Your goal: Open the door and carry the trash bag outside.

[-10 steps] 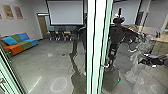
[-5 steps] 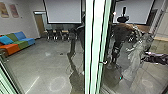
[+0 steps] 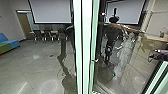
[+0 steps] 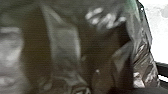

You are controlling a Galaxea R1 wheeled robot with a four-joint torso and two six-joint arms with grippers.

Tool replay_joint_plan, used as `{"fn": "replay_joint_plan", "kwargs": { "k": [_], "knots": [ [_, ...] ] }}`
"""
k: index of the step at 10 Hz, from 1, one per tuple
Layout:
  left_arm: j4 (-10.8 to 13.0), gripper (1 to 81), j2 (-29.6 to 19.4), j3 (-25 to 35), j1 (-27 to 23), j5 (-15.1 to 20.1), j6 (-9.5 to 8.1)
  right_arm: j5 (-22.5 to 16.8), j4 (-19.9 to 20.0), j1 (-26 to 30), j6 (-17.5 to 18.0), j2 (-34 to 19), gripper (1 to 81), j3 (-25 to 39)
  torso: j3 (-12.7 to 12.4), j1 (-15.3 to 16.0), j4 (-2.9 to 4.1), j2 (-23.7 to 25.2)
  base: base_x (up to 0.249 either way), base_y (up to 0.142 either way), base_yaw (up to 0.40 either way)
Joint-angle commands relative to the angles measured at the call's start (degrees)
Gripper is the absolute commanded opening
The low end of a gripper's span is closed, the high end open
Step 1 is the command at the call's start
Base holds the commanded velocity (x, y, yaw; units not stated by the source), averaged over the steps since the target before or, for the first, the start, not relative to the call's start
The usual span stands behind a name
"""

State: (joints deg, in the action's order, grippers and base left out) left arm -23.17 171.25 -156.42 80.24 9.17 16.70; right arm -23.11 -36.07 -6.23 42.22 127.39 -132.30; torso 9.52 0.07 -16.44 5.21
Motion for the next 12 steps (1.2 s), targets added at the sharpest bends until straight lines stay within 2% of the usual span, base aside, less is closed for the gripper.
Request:
{"fn": "replay_joint_plan", "kwargs": {
  "k": [1, 3, 5, 8, 9, 12],
  "knots": [
    [-0.6, 1.0, -0.1, 0.1, -2.8, 4.4, 0.35, -0.5, -0.8, 8.3, 0.1, 0.6, 81.1, 0.8, 0.0, 0.0, 0.05, 0.0, 0.0, 0.0, 0.0],
    [-0.7, 1.0, -0.2, 0.1, -2.8, 4.3, 0.35, -0.3, -1.7, 8.8, 0.1, 3.1, 81.1, -1.0, 0.0, 0.0, -0.11, 0.0, 0.0, 0.0, 0.0],
    [-0.8, 1.0, -0.2, 0.1, -2.8, 4.3, 0.35, 0.4, -5.2, 11.3, 0.0, 6.7, 81.1, -4.5, 0.0, 0.0, -0.11, 0.0, 0.0, 0.0, 0.0],
    [-1.8, 1.0, -0.4, 0.1, -2.8, 4.3, 0.35, 0.5, -7.4, 10.9, 0.1, 11.6, 81.1, -8.0, 0.0, 0.0, -0.11, 0.0, 0.0, 0.0, 0.0],
    [-1.9, 1.0, -0.4, 0.1, -2.8, 4.3, 0.35, 0.6, -7.4, 10.8, 0.0, 12.3, 81.1, -9.8, 0.0, 0.0, -0.11, 0.0, 0.0, 0.0, 0.0],
    [-1.8, 1.0, -0.7, 0.1, -2.8, 4.4, 0.43, 0.6, -7.4, 10.8, -0.1, 11.7, 81.1, -9.7, 0.0, 0.0, -0.11, 0.0, 0.0, 0.0, 0.0]
  ]
}}
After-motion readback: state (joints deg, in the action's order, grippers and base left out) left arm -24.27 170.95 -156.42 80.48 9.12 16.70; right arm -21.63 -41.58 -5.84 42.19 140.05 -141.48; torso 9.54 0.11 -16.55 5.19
